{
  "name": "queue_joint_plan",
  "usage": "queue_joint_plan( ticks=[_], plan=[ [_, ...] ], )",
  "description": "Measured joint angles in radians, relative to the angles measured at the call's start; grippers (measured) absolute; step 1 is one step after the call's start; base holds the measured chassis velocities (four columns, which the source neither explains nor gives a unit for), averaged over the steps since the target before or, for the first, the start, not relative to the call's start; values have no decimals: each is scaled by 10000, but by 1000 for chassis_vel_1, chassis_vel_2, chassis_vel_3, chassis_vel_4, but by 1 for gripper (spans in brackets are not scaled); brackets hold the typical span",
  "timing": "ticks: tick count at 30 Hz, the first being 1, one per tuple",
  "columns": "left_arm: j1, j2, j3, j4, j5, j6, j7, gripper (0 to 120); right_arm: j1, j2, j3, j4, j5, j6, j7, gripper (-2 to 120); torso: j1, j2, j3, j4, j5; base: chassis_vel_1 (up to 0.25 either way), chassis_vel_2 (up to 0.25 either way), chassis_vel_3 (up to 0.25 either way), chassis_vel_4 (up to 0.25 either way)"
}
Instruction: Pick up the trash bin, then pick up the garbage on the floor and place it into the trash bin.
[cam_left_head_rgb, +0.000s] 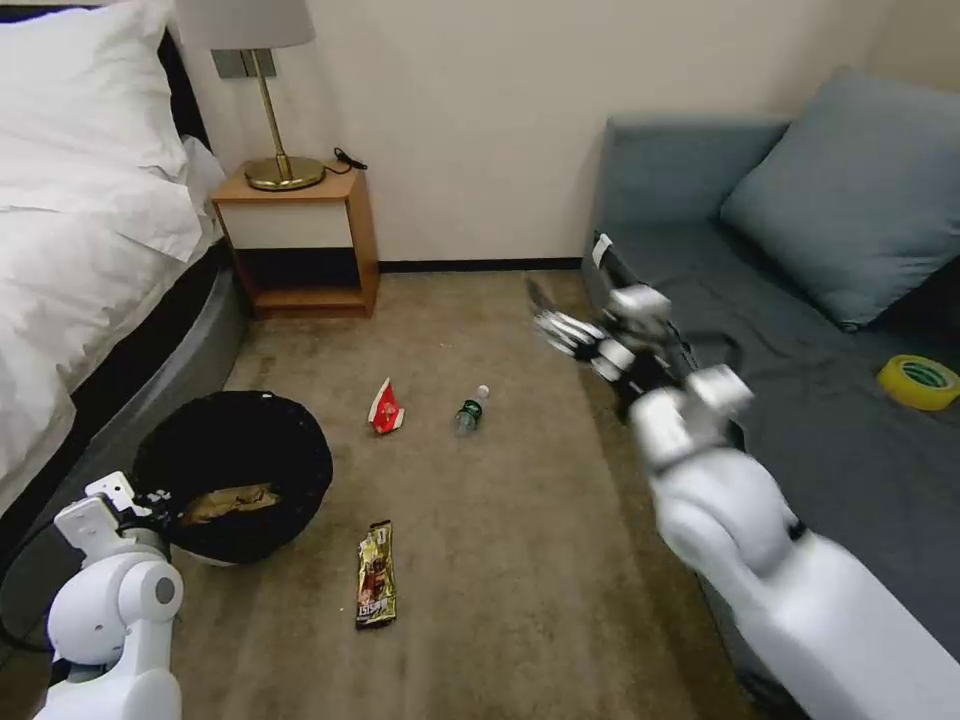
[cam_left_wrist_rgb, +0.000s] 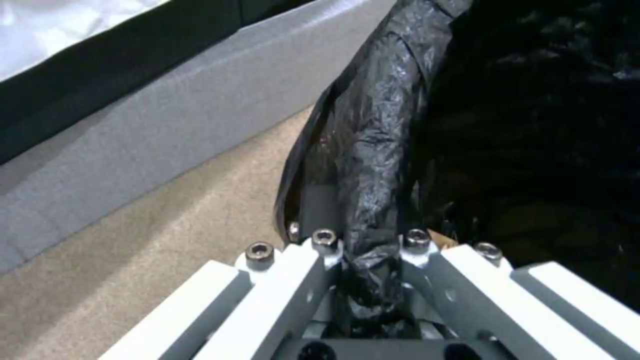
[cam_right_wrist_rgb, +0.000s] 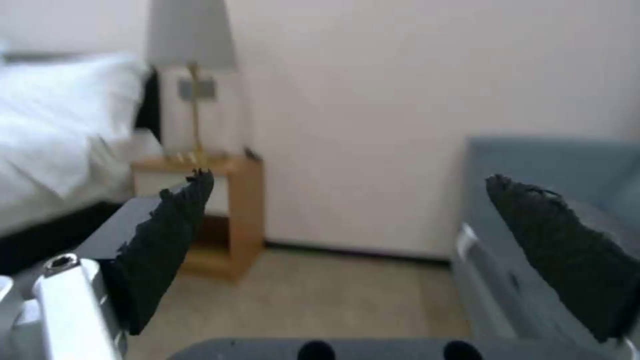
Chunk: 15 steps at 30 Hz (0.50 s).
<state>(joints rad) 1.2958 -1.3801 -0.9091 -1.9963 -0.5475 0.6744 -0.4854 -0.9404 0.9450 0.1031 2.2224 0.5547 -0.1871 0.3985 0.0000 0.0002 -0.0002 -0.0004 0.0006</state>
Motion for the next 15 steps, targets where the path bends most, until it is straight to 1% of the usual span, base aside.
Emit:
queue_joint_plan(
  ticks=[1, 2, 3, 4, 5, 6, 7, 9, 11, 15],
  plan=[
    [0, 0, 0, 0, 0, 0, 0, 2, 0, 0, 0, 0, 0, 0, 0, 100, 0, 0, 0, 0, 0, 0, 0, 0, 0],
    [-1, 19, -26, 34, -2, -10, 16, 2, -1007, 29, 471, 412, -566, 24, 98, 100, 0, 0, 0, 1, -2, 0, 0, 0, 0],
    [-5, 32, -57, 53, -4, -25, 33, 2, -2019, 212, 752, 742, -1110, 27, 217, 100, 0, 0, 0, 2, -1, 0, 0, 0, 0],
    [-12, 49, -82, 63, -9, -31, 43, 2, -2903, 477, 857, 951, -1631, 88, 252, 100, 0, 0, -1, 2, -2, 0, 0, 0, 0],
    [-29, 72, -101, 66, -16, -33, 51, 2, -3791, 866, 856, 1063, -2401, 303, 169, 100, 0, 0, -1, 3, -4, 0, 0, 0, 0],
    [-53, 88, -118, 67, -27, -33, 58, 2, -4326, 1149, 774, 1074, -2940, 532, 13, 100, -1, 0, -1, 3, -6, 0, 0, 0, 0],
    [-53, 88, -118, 67, -27, -33, 58, 2, -4326, 1149, 774, 1074, -2940, 532, 13, 100, -1, 0, -1, 3, -6, 0, 0, 0, 0],
    [-93, 106, -137, 67, -44, -35, 59, 2, -4870, 1559, 535, 1037, -3536, 726, -167, 100, 0, 0, 0, 3, -6, 0, 0, 0, 0],
    [-107, 112, -139, 60, -65, -35, 62, 2, -4980, 1824, 364, 929, -3741, 783, -236, 100, -1, 0, 0, 5, -7, 0, 0, 0, 0],
    [-129, 102, -163, 59, -71, -35, 62, 2, -4879, 1918, 307, 774, -3758, 793, -264, 100, 0, 0, 1, 6, -6, 0, 0, 0, 0]
  ],
)
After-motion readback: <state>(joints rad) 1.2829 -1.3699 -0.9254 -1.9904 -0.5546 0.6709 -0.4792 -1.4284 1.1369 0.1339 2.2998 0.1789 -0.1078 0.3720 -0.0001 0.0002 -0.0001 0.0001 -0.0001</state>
